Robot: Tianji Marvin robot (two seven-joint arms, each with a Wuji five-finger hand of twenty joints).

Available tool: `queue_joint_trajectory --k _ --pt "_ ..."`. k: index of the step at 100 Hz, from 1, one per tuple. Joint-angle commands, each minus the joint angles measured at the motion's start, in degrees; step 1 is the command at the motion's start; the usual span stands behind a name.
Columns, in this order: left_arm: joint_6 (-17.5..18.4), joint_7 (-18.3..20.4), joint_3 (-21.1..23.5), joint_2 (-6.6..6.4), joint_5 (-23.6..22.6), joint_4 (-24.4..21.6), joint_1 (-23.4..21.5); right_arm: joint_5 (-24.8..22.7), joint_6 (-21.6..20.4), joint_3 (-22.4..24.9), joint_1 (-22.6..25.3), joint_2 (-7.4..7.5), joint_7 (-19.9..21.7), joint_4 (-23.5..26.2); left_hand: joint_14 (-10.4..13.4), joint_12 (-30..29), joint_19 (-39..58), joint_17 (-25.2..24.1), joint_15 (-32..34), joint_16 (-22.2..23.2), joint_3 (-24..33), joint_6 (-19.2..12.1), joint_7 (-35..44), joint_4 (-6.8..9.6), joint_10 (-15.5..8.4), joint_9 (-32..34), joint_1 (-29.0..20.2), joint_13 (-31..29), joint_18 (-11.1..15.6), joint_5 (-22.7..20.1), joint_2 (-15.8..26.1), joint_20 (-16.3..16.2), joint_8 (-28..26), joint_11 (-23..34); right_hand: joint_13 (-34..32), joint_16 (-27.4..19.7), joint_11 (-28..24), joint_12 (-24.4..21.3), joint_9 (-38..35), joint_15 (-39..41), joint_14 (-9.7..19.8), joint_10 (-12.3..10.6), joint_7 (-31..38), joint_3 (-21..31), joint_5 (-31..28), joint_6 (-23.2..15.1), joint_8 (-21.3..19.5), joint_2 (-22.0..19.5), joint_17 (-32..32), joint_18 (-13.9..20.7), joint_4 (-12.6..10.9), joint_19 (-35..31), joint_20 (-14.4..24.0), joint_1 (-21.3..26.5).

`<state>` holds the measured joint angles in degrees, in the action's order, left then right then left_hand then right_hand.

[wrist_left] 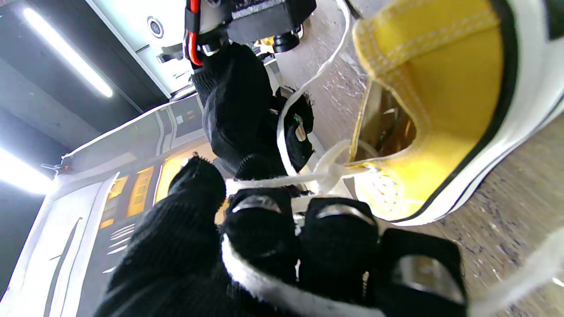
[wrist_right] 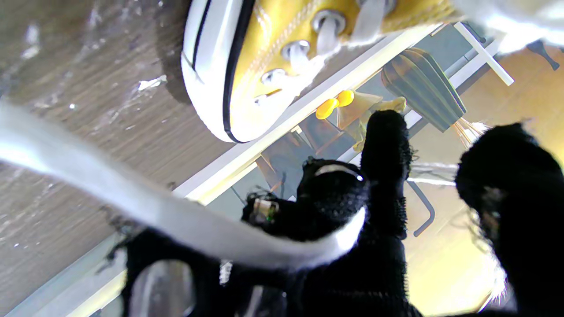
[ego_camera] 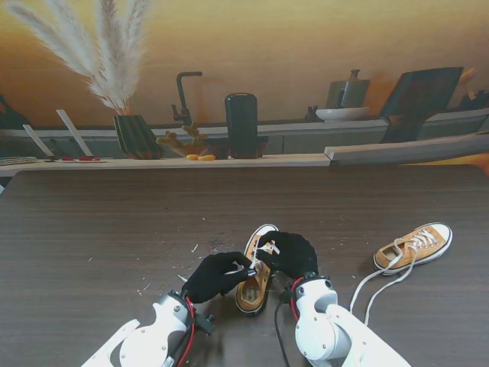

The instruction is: Tie the shoelaces into a bow on the shoes

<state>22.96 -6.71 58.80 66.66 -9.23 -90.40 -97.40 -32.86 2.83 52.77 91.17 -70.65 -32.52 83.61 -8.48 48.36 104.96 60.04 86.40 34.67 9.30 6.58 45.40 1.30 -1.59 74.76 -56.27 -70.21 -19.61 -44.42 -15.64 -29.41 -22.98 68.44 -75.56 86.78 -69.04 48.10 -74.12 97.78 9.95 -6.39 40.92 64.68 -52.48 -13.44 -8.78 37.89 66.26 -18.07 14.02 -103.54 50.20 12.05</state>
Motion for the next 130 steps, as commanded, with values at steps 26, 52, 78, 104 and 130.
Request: queue_joint_trajectory --k 26,52,78,104,130 --pt "-0.1 2.2 0.2 -0.59 -0.7 -1.1 -0.8 2.3 -2.1 0.0 -0.1 -0.75 0.3 -0.3 0.2 1.6 5.9 0.9 0.1 0.6 -1.2 -3.8 -6.0 0.76 -0.6 2.1 -2.0 -2.8 -0.2 0.6 0.3 0.9 6.2 0.1 -0.2 0.5 -1.6 1.2 -7.0 5.0 14.2 7.1 -2.1 -3.2 -1.7 1.8 -1.6 -9.1 1.9 -0.2 -2.5 -16.4 2.3 -10.0" --pt "-0.1 2.4 0.1 -0.67 -0.7 -1.2 -1.0 3.7 -3.5 0.8 0.8 -0.69 1.1 0.5 0.4 1.7 5.9 0.9 0.0 0.6 -1.1 -4.3 -7.8 0.88 -0.7 2.1 -1.6 -2.8 -0.2 0.8 0.2 1.0 7.6 0.1 -0.2 0.7 -1.4 1.3 -7.0 5.2 13.7 7.6 -2.5 -4.8 -1.0 1.4 -1.9 -13.4 1.8 -1.2 -2.8 -16.4 2.8 -13.7" --pt "-0.2 2.3 0.2 -0.66 -0.8 -1.4 -1.3 4.2 -4.2 1.0 1.1 -0.63 1.5 0.7 0.4 1.7 5.9 0.9 0.0 0.6 -1.0 -5.0 -8.1 1.07 -0.7 2.1 -1.6 -2.8 0.1 0.6 0.1 1.1 7.4 0.0 -0.2 0.8 -1.4 1.4 -6.7 5.3 13.7 7.7 -2.7 -4.8 -0.4 1.5 -2.1 -13.5 1.8 -1.3 -2.8 -16.4 2.9 -15.8" --pt "0.0 1.7 -0.2 -0.64 -1.9 -1.8 -1.2 4.1 -4.1 0.3 0.6 -0.73 1.4 0.4 0.8 1.8 5.7 0.9 -0.3 0.5 -1.3 -6.4 -4.9 1.05 -1.2 1.8 -0.7 -2.8 0.5 0.8 -0.2 1.4 4.3 0.0 -0.2 1.1 -1.4 1.5 -6.9 5.4 14.1 7.7 -2.9 -4.9 -0.8 1.2 -2.2 -14.7 1.9 -1.0 -2.2 -16.4 3.2 -18.0" --pt "-2.4 -1.8 1.5 -0.27 -6.1 -2.9 -3.0 6.2 -5.0 0.3 0.6 -0.96 2.3 0.2 3.0 2.6 5.7 1.0 -1.2 0.5 4.7 -1.5 -16.5 1.27 -2.7 -0.1 14.0 -2.8 3.0 5.2 -0.6 2.8 4.7 0.1 -0.2 1.8 -1.5 2.0 -6.6 5.7 14.1 8.7 -3.7 -18.5 2.3 0.3 -2.7 -26.9 1.9 -2.5 -3.3 -16.4 4.7 -19.1"
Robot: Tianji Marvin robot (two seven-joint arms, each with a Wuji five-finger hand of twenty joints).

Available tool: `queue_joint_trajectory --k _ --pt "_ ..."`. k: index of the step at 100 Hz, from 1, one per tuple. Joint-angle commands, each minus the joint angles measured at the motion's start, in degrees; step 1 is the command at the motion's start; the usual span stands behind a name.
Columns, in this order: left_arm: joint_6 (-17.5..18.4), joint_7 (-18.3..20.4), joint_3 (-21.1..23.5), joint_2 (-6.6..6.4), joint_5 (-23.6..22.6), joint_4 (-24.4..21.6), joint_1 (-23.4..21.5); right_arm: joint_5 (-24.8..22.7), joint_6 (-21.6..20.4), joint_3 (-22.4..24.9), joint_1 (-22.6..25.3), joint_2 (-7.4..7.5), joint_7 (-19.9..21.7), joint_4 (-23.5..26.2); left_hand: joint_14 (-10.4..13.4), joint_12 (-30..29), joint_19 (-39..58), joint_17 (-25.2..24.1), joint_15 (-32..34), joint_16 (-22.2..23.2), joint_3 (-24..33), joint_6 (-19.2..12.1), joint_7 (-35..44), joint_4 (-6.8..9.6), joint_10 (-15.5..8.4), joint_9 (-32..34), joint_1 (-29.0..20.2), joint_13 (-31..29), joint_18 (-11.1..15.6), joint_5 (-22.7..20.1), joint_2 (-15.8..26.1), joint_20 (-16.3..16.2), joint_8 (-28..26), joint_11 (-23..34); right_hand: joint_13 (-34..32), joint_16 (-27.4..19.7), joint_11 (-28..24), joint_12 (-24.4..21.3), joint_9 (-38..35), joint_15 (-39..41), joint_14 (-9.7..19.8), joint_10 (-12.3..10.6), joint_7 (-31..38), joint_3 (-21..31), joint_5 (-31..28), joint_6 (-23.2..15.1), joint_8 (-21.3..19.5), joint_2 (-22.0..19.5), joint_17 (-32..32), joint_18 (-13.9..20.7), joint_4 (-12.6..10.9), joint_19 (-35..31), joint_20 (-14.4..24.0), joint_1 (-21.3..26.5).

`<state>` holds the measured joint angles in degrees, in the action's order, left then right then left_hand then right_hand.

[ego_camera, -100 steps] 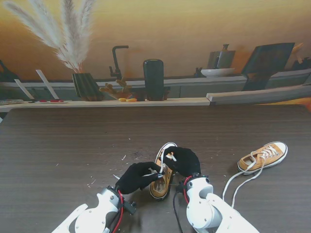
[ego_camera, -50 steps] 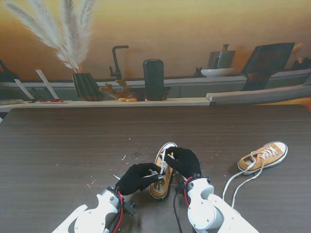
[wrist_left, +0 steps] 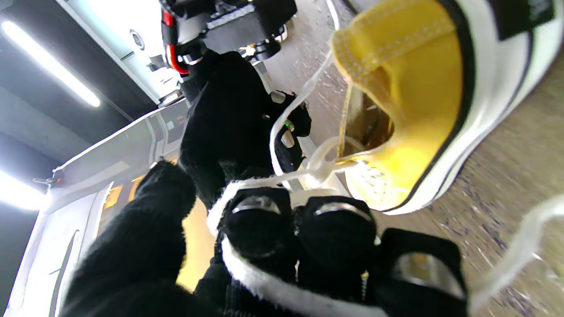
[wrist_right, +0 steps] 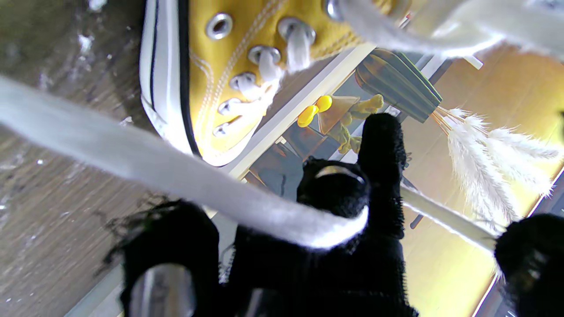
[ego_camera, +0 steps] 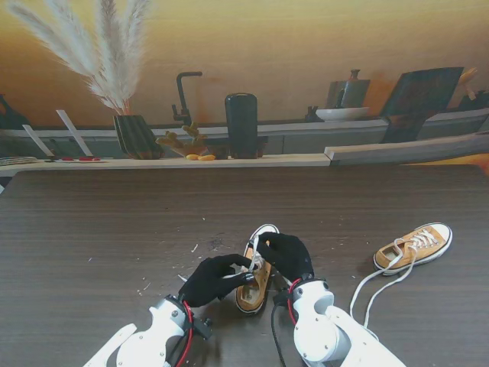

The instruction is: Tie the shoelaces into a bow on the shoes

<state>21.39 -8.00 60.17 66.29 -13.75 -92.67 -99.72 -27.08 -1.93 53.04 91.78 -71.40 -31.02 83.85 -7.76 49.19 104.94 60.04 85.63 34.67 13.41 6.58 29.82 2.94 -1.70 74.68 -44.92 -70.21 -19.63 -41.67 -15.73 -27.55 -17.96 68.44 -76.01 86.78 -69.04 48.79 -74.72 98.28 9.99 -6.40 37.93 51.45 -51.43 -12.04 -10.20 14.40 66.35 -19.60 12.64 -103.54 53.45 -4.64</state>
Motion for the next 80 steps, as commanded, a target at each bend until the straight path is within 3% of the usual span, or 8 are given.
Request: queue_joint_trajectory --k 1,7,12,36,57,68,80 --pt "-1.0 -0.8 0.1 0.12 -1.9 -0.7 -0.7 0.5 -0.3 0.0 0.0 -0.22 0.8 -0.1 2.3 1.8 5.7 1.0 -0.4 0.5 0.6 -1.4 -1.1 -0.40 -2.7 -0.1 2.9 -2.8 3.0 2.7 -0.6 1.0 -0.2 0.1 0.3 1.8 -1.5 1.3 -6.0 5.2 14.0 8.7 -0.7 -7.2 1.3 -1.1 -1.4 -4.1 1.8 -1.0 -2.0 -16.4 1.4 -1.9" --pt "-1.7 -1.9 0.4 0.24 -3.1 -1.1 -1.2 0.8 -0.5 0.0 0.0 -0.32 0.7 -0.3 2.4 1.8 5.7 1.0 -0.4 0.5 0.5 -1.1 -1.6 -0.49 -3.0 -0.3 3.7 -2.8 3.4 3.5 -1.0 1.0 -0.1 0.1 0.3 1.8 -1.4 1.5 -5.9 5.2 13.8 9.1 -0.6 -18.3 1.3 -0.8 -1.6 -7.5 1.8 -1.3 -1.7 -16.4 1.4 0.2" --pt "-2.5 -2.6 0.6 0.32 -3.9 -1.4 -1.6 0.9 -0.5 -0.1 0.0 -0.33 0.7 -0.3 2.4 1.8 5.8 1.0 -0.5 0.5 0.5 -1.0 -2.0 -0.54 -3.1 -0.5 4.3 -2.8 3.5 4.0 -1.0 1.1 0.1 0.1 0.3 1.8 -1.4 1.5 -5.8 5.2 13.7 9.1 -0.7 -21.3 1.4 -0.9 -1.6 -7.4 1.8 -1.3 -1.2 -16.4 1.4 -1.2" --pt "-5.1 -8.0 1.5 1.15 -7.6 -2.3 -3.2 1.0 -2.1 0.1 0.4 -0.20 0.9 -0.3 2.5 2.0 5.8 1.0 -0.7 0.5 0.1 0.1 -4.4 -0.91 -3.2 -1.0 6.9 -2.8 3.8 5.5 -1.0 1.2 1.1 0.2 0.3 1.8 -1.2 1.5 -5.3 5.2 13.7 9.2 -0.8 -23.2 1.8 -1.2 -1.7 -7.4 1.8 -1.3 -0.7 -16.4 1.4 -1.2" --pt "-6.2 -15.5 2.6 2.48 -10.6 -3.0 -4.5 0.5 -3.2 0.7 1.3 0.17 1.2 0.4 2.8 1.8 7.6 1.3 1.2 1.2 -4.0 0.2 -5.3 -1.72 -3.2 0.7 8.1 -2.9 4.7 4.5 0.5 0.5 1.5 1.2 0.3 1.8 -1.2 1.6 -5.0 5.2 13.7 9.0 -0.6 -23.6 2.0 -1.4 -1.8 -6.6 1.7 -1.2 -0.8 -16.4 1.2 0.0" --pt "-7.8 -19.9 3.0 3.16 -12.8 -3.5 -4.9 0.2 -3.5 0.9 1.5 0.30 1.3 0.5 1.3 0.8 8.4 1.2 2.3 1.1 -5.2 0.5 -5.0 -1.15 -2.0 2.9 8.9 -2.8 3.3 2.5 2.9 -0.4 1.4 0.7 0.3 1.8 -1.3 1.7 -5.0 5.2 13.7 8.9 -0.6 -23.6 2.0 -1.5 -1.9 -6.3 1.7 -1.2 -0.8 -16.4 1.0 0.5" --pt "-12.8 -24.8 3.6 3.28 -19.0 -3.9 -5.0 0.1 -3.7 1.1 1.8 0.40 1.5 0.4 -0.6 -0.2 8.9 1.2 3.6 0.9 -4.9 0.8 -5.1 -1.13 -0.5 3.6 8.6 -2.8 1.6 -0.2 5.3 -1.6 1.6 0.7 0.3 1.8 -1.3 1.7 -5.1 5.2 13.7 8.8 -0.5 -23.7 1.9 -1.5 -1.9 -5.9 1.7 -1.2 -0.8 -16.4 1.0 1.0"
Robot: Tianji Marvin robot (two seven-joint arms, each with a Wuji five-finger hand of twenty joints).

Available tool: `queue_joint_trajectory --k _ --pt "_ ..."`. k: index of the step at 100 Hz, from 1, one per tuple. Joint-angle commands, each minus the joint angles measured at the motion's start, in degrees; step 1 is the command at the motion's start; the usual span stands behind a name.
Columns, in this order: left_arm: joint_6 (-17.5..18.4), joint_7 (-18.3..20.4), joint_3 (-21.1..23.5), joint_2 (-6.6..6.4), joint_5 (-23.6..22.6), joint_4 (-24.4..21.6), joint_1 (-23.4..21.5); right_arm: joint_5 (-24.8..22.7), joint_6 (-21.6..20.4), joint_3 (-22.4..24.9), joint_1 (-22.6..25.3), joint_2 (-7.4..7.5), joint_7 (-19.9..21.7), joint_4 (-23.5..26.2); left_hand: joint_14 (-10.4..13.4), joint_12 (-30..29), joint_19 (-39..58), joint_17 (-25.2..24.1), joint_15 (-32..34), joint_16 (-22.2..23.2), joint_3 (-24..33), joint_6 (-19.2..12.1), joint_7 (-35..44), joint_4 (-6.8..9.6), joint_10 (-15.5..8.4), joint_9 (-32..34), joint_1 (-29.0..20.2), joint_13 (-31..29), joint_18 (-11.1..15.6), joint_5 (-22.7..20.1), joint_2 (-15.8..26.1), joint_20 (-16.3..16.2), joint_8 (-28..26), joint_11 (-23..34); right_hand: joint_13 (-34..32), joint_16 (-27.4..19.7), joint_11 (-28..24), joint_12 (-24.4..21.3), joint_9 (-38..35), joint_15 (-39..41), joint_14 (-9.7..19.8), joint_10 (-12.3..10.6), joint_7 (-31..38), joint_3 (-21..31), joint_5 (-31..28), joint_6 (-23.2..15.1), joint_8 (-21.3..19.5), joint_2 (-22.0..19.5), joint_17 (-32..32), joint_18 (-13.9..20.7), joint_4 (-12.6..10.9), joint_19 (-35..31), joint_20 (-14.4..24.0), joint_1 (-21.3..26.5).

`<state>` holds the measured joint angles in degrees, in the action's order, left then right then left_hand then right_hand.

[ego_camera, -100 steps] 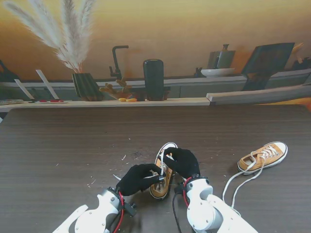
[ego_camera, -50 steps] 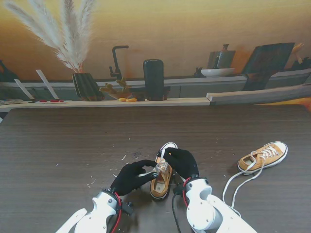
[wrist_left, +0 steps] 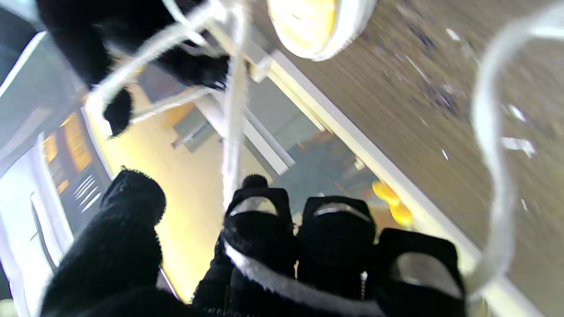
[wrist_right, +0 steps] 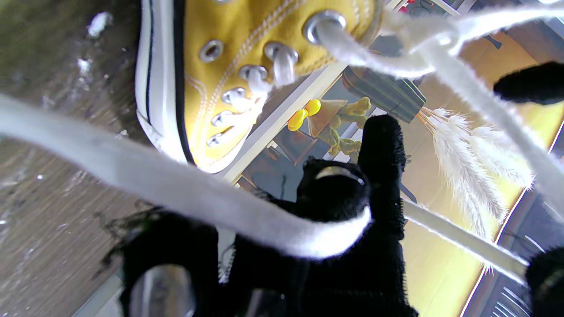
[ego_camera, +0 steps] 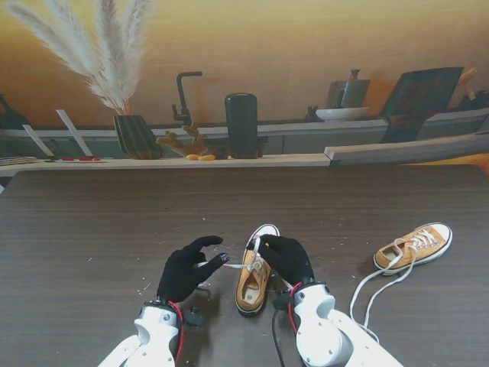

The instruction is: Tie the shoelaces into a bow on the shoes

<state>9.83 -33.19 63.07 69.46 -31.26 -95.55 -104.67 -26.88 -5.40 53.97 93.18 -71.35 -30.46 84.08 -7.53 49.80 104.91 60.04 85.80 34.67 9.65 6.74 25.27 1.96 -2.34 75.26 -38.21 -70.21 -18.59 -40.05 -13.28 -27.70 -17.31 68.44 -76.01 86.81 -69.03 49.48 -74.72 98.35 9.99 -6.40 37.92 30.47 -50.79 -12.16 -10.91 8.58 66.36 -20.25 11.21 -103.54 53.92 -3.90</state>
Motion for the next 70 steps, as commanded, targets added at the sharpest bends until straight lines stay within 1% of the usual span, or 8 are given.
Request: queue_joint_trajectory --k 1,3,10,30,38,55,64,70 --pt "-1.8 0.1 0.8 0.07 -2.1 -1.1 -0.1 -0.1 -0.3 0.2 0.4 0.35 0.9 0.1 -0.9 -0.9 8.9 1.2 3.5 0.9 -1.1 0.7 -0.5 -0.17 0.2 3.0 1.8 -2.8 0.5 -1.9 3.2 -1.5 1.0 0.7 0.3 1.8 -1.3 1.0 -5.0 5.2 13.7 8.8 -0.5 -2.7 1.3 -1.3 -1.2 0.0 1.7 -0.5 0.6 -16.4 0.5 0.4" --pt "-2.9 -0.3 0.9 -0.01 -3.2 -1.3 -0.1 -0.1 -0.4 0.2 0.4 0.36 0.9 0.1 -1.1 -1.8 9.0 1.3 3.9 0.8 -1.8 0.8 -0.9 -0.99 0.4 3.0 0.7 -2.8 0.5 -2.5 4.3 -2.2 1.3 1.2 0.3 1.8 -1.3 1.0 -5.1 5.2 13.7 8.9 -0.5 -2.7 1.2 -1.3 -1.2 0.1 1.7 -0.5 0.6 -16.4 0.5 0.5" --pt "-6.9 -1.5 1.4 -0.39 -7.0 -1.7 -0.1 0.0 -0.6 0.4 0.6 0.41 1.1 0.0 -0.9 -2.5 9.8 1.4 5.2 0.9 -2.9 0.8 -0.6 -1.68 0.3 3.0 -1.3 -2.7 1.2 -3.7 6.3 -3.4 1.2 2.5 0.3 1.8 -1.3 1.0 -5.0 5.2 13.7 8.8 -0.5 -2.7 1.2 -1.3 -1.2 0.4 1.7 -0.5 0.6 -16.4 0.4 0.7" --pt "-16.0 0.1 2.0 -2.03 -15.5 -2.2 1.2 0.2 -1.2 0.7 0.8 0.42 1.0 -0.1 -0.3 -4.1 10.7 1.6 6.8 0.9 -4.8 -0.2 0.7 -1.44 -0.5 2.9 -6.3 -2.7 2.4 -7.2 7.2 -5.0 0.9 5.0 0.3 1.8 -1.4 1.0 -5.1 5.2 13.7 8.9 -0.5 -2.8 1.1 -1.5 -1.2 0.9 1.7 -0.5 0.7 -16.4 0.4 1.3" --pt "-18.5 3.1 2.4 -2.95 -18.5 -2.6 1.8 0.1 -1.4 0.8 0.8 0.47 1.0 -0.2 0.7 -4.3 11.5 1.8 7.8 1.1 -5.5 -0.9 1.4 -0.74 -1.1 2.8 -5.8 -2.7 3.8 -8.7 7.0 -5.6 0.8 6.4 0.3 1.8 -1.4 1.0 -5.1 5.2 13.7 8.7 -0.5 -2.7 0.9 -1.7 -1.2 1.2 1.7 -0.5 0.6 -16.4 0.3 1.8" --pt "-23.3 9.7 3.0 -4.55 -23.8 -4.0 2.4 -0.7 -1.6 1.1 1.2 0.79 1.5 0.2 1.2 -4.6 12.2 1.9 8.6 1.1 -5.2 -1.2 1.6 0.23 -1.3 2.8 -6.2 -2.7 4.6 -9.7 6.2 -6.1 0.8 7.4 0.3 1.8 -1.4 1.0 -5.2 5.2 13.7 8.6 -0.3 -2.7 0.5 -2.2 -1.3 2.0 1.7 -0.5 0.7 -16.4 0.3 2.4" --pt "-25.7 14.6 3.3 -5.51 -26.8 -5.7 2.1 -0.7 -1.5 1.3 1.5 0.92 1.8 0.5 1.9 -5.2 11.7 1.8 8.1 0.7 -4.7 -1.6 1.1 1.40 -1.9 2.7 -6.9 -2.7 5.4 -9.3 5.6 -5.9 1.1 7.2 0.3 1.8 -1.4 0.9 -5.2 5.2 13.7 8.6 -0.4 -2.6 0.7 -2.0 -1.2 2.5 1.7 -0.5 0.7 -16.4 0.3 3.0" --pt "-25.9 19.4 3.9 -6.18 -27.7 -7.2 1.7 -0.9 -0.9 1.5 1.7 1.12 2.5 0.9 2.6 -6.0 9.6 1.7 6.2 -0.1 -5.0 -2.1 0.6 1.45 -2.5 2.7 -6.8 -2.8 5.3 -8.2 6.5 -4.9 1.3 5.5 0.3 1.8 -1.4 0.9 -5.2 5.2 13.7 8.6 -0.5 -2.6 0.8 -1.7 -1.2 2.3 1.7 -0.4 0.7 -16.4 0.2 2.9"
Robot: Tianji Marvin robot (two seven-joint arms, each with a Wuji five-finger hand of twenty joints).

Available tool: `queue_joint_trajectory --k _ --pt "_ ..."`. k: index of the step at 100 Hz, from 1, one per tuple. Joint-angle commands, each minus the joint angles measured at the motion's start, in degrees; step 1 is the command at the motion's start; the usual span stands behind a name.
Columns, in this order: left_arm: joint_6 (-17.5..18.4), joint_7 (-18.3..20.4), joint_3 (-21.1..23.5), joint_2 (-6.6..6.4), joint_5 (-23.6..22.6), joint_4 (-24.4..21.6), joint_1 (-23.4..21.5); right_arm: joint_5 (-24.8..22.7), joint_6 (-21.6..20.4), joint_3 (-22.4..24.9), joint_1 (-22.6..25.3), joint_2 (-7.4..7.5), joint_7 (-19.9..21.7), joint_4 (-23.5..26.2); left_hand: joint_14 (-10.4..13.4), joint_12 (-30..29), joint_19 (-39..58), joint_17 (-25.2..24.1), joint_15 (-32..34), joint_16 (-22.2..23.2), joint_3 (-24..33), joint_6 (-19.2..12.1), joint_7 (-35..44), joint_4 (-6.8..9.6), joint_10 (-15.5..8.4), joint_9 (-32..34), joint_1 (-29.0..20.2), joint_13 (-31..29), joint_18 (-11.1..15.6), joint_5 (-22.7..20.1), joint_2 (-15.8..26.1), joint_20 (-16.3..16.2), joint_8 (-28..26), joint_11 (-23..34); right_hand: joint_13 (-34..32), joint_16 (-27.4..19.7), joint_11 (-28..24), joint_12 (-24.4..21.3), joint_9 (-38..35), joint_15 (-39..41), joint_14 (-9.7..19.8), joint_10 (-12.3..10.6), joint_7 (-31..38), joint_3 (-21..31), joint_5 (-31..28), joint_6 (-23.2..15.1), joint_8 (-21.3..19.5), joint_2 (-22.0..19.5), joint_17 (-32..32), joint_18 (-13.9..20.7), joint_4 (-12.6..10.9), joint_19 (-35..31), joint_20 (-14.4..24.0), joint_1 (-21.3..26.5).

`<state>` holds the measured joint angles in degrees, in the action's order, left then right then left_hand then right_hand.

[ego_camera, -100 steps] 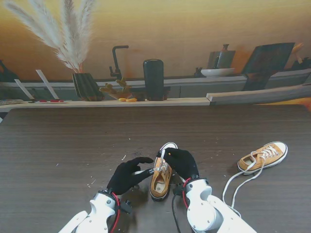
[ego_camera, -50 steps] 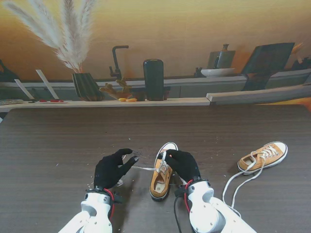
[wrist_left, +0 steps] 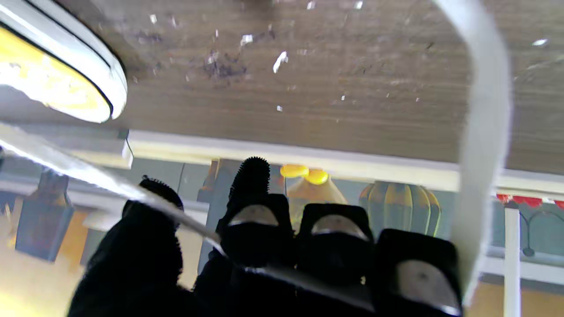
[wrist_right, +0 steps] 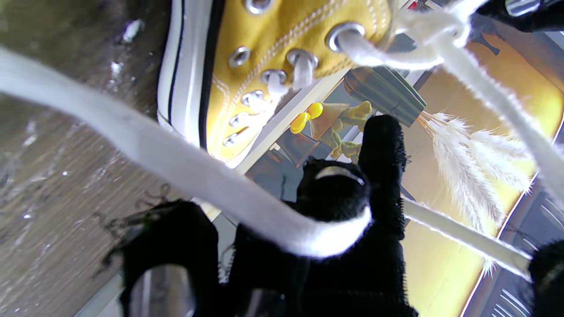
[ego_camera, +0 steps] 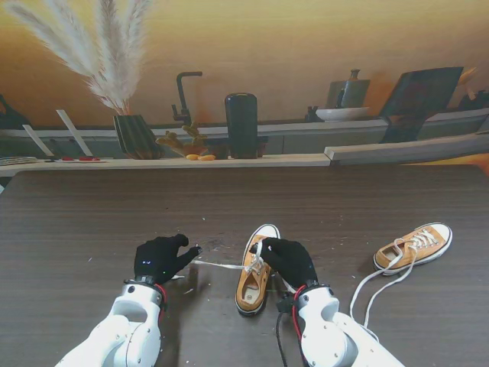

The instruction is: Tie the shoelaces into a bow on the shoes

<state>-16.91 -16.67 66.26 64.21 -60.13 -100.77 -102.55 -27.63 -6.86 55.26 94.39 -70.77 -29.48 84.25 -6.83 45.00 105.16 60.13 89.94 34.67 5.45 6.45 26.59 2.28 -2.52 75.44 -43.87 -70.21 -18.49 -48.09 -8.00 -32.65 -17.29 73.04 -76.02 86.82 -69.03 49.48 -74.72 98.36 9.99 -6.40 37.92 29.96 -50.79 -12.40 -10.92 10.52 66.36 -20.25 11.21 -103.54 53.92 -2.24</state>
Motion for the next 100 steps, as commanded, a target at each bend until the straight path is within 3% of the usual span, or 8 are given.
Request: queue_joint_trajectory --k 1,29,43,65,80,91,95,100 --pt "0.8 3.6 0.7 -1.01 1.1 -2.2 -0.5 -0.1 0.6 0.2 0.5 0.55 1.5 0.8 1.7 -1.3 9.0 1.6 1.7 -0.2 -0.9 -1.7 -0.7 1.06 -2.2 2.6 -1.3 -2.8 5.0 0.0 1.4 0.3 1.3 0.5 0.3 1.8 -1.4 0.9 -5.2 5.2 13.7 8.6 -0.6 -2.1 0.8 -1.4 -1.2 0.4 1.7 -0.4 0.7 -16.4 0.2 1.3" --pt "-2.1 23.9 1.6 -3.44 -3.9 -7.6 -0.4 -0.1 0.8 0.4 0.9 0.48 1.2 0.9 2.3 -3.1 4.0 1.0 -5.6 -1.8 -2.7 -1.4 -2.3 0.96 -2.2 3.0 -4.4 -2.8 4.3 2.3 2.4 4.8 1.7 -8.3 0.3 1.8 -1.4 0.9 -5.3 5.2 13.7 8.8 -0.5 -1.7 0.4 -1.7 -1.1 0.4 1.7 -0.3 0.5 -16.4 0.0 1.9" --pt "-3.2 35.5 1.3 -4.48 -5.4 -10.3 0.9 -0.1 0.6 0.5 1.0 0.47 1.1 1.0 4.7 -2.4 3.4 1.0 -6.7 -1.6 0.6 -2.7 -1.9 3.05 -3.6 2.9 -8.2 -2.9 7.0 2.4 -4.9 6.6 2.0 -9.7 0.3 1.8 -1.4 0.9 -5.3 5.2 13.7 8.7 -0.5 -1.6 0.2 -1.7 -1.1 0.5 1.7 -0.3 0.4 -16.4 0.0 2.1" --pt "-0.9 47.7 1.7 -5.86 -3.0 -12.7 2.8 -0.3 0.4 1.0 1.2 0.55 1.0 1.3 7.2 -1.7 1.5 0.8 -9.7 -1.9 4.5 -6.4 1.3 4.54 -5.1 2.8 -8.8 -3.0 9.4 3.2 -12.7 8.7 0.6 -12.3 0.3 1.8 -1.4 0.9 -5.5 5.2 13.7 8.8 -0.5 -1.4 0.1 -1.8 -1.1 0.6 1.7 -0.3 0.3 -16.4 -0.1 2.3" --pt "1.4 53.9 2.1 -6.90 1.7 -13.7 3.9 -0.3 0.3 1.2 1.3 0.60 1.1 1.4 7.0 -1.1 0.5 -0.9 -10.7 -1.6 5.0 -8.9 6.7 4.35 -4.7 2.9 -9.8 -2.9 9.9 2.8 -14.9 9.2 -2.3 -13.5 0.3 1.8 -1.4 0.9 -5.5 5.2 13.7 8.7 -0.4 -1.3 -0.1 -1.9 -1.1 0.6 1.7 -0.3 0.3 -16.4 -0.1 2.4" --pt "3.7 56.8 3.3 -7.98 12.6 -13.2 4.8 -0.4 0.3 1.3 1.3 0.61 1.1 1.5 6.7 -0.6 -0.1 -2.7 -12.6 -1.3 5.1 -11.7 12.6 4.68 -5.1 2.4 -10.4 -2.9 10.1 2.2 -14.4 8.9 -5.8 -14.6 0.3 1.8 -1.4 0.9 -5.5 5.2 13.7 8.8 -0.5 -1.1 -0.1 -1.8 -1.1 0.6 1.7 -0.3 0.2 -16.4 -0.1 2.5" --pt "3.2 57.1 3.5 -8.27 16.7 -12.7 5.2 -0.4 0.3 1.3 1.3 0.59 1.0 1.5 5.5 0.0 -0.1 -3.4 -13.1 -0.7 5.6 -11.5 15.2 5.07 -4.2 2.3 -11.0 -2.9 8.9 1.9 -14.7 8.3 -6.7 -14.6 0.3 1.8 -1.4 0.9 -5.5 5.2 13.7 8.8 -0.5 -1.0 -0.1 -1.8 -1.1 0.6 1.7 -0.3 0.2 -16.4 -0.1 2.6" --pt "4.3 57.0 4.0 -8.42 20.4 -11.9 5.3 -0.4 0.4 1.3 1.2 0.60 1.1 1.5 6.1 0.3 0.0 -3.5 -13.3 -0.4 5.7 -11.9 16.1 5.20 -4.9 2.1 -10.8 -2.9 9.4 2.2 -14.6 8.2 -7.1 -14.5 0.3 1.8 -1.4 0.9 -5.5 5.2 13.7 8.7 -0.4 -1.0 -0.1 -1.8 -1.1 0.6 1.7 -0.3 0.2 -16.4 -0.1 2.6"
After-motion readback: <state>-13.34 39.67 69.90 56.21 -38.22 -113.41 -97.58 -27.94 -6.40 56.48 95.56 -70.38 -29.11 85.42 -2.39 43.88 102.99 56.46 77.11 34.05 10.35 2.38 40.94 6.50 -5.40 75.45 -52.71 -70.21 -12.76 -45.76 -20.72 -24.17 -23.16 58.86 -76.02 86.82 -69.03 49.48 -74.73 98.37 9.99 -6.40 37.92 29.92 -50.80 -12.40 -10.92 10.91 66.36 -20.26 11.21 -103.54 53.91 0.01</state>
